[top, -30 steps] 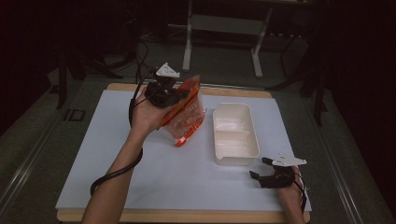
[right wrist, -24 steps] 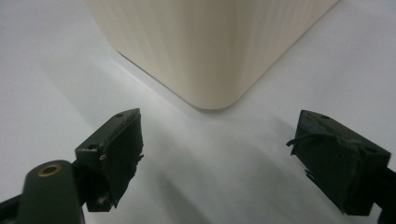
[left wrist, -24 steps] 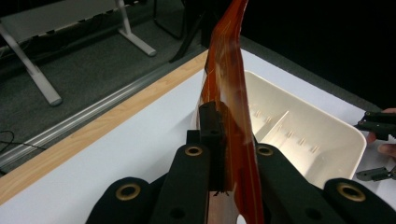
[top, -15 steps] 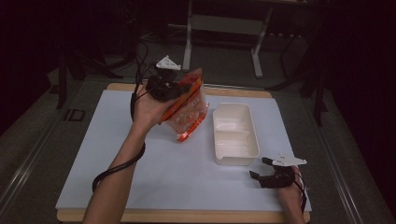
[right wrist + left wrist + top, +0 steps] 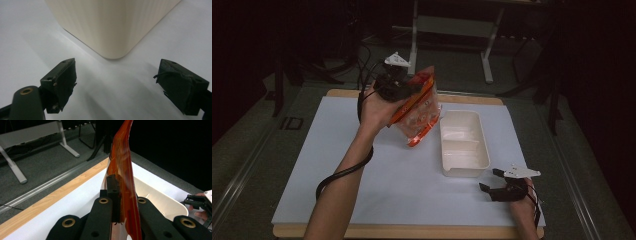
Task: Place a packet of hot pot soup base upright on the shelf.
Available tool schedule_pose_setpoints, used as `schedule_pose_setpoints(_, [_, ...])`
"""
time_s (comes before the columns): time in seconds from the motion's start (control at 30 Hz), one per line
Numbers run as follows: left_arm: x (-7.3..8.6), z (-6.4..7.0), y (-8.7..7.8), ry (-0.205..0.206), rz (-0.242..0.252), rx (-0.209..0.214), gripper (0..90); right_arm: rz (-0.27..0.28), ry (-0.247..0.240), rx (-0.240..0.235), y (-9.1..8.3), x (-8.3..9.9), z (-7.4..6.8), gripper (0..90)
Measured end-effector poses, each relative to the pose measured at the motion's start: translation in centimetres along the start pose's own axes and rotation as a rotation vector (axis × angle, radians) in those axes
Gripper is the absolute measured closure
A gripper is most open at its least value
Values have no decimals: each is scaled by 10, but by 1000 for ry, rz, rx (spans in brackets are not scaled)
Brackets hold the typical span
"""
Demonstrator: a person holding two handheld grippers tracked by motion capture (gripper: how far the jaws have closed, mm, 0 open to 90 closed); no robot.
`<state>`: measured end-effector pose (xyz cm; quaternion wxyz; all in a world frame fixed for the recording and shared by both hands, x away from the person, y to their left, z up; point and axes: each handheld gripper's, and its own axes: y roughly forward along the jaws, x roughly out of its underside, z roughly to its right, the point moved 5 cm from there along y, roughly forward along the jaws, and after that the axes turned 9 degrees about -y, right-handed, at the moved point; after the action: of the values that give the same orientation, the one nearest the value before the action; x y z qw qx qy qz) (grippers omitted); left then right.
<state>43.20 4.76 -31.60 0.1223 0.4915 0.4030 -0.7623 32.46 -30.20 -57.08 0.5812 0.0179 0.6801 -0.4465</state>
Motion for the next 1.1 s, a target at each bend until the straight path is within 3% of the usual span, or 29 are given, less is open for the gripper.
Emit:
schedule_pose_setpoints(0.3, [-7, 2, 11, -12, 1, 12, 900, 0, -2, 1, 0, 0, 0, 156])
schedule_pose_setpoints(1.1, [-26, 16, 27, 12, -5, 37, 900, 5, -2, -1, -1, 0, 0, 156])
